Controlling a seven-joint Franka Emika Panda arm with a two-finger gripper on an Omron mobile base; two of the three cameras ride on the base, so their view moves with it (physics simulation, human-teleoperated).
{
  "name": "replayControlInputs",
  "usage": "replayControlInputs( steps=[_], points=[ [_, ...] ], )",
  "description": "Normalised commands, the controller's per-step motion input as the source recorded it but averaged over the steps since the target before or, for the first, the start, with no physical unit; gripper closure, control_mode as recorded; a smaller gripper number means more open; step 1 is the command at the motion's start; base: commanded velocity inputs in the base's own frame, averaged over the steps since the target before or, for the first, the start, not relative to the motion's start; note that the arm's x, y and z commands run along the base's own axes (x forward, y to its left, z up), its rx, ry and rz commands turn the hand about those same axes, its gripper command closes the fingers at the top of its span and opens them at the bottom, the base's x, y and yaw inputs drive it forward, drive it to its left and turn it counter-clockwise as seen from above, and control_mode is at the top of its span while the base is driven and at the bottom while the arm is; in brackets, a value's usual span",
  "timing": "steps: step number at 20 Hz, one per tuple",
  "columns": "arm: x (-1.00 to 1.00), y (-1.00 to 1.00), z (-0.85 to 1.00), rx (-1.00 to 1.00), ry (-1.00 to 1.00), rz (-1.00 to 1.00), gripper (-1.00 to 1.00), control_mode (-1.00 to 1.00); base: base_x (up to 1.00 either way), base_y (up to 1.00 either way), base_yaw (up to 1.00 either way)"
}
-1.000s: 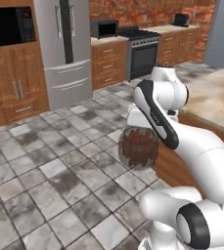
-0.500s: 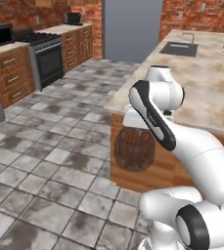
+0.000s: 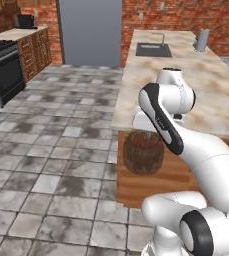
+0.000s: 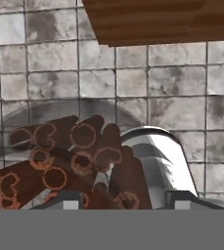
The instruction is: Pick the jar and jar from the dining table and place them in the open cabinet. Close the cabinet after placing the objects.
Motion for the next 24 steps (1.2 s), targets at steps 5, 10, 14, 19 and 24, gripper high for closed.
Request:
replayControlInputs(
  steps=[5,10,14,19,24],
  points=[
    [0.0,0.0,0.0,0.0,0.0,0.0,1.0,1.0,0.97,1.0,-0.18],
    [0.0,0.0,0.0,0.0,0.0,0.0,1.0,1.0,0.9,1.0,-0.15],
    [0.0,0.0,0.0,0.0,0.0,0.0,1.0,1.0,0.7,1.0,-0.11],
    [0.0,0.0,0.0,0.0,0.0,0.0,1.0,1.0,0.46,1.0,-0.12],
    [0.0,0.0,0.0,0.0,0.0,0.0,1.0,1.0,0.55,1.0,-0.27]
  ],
)
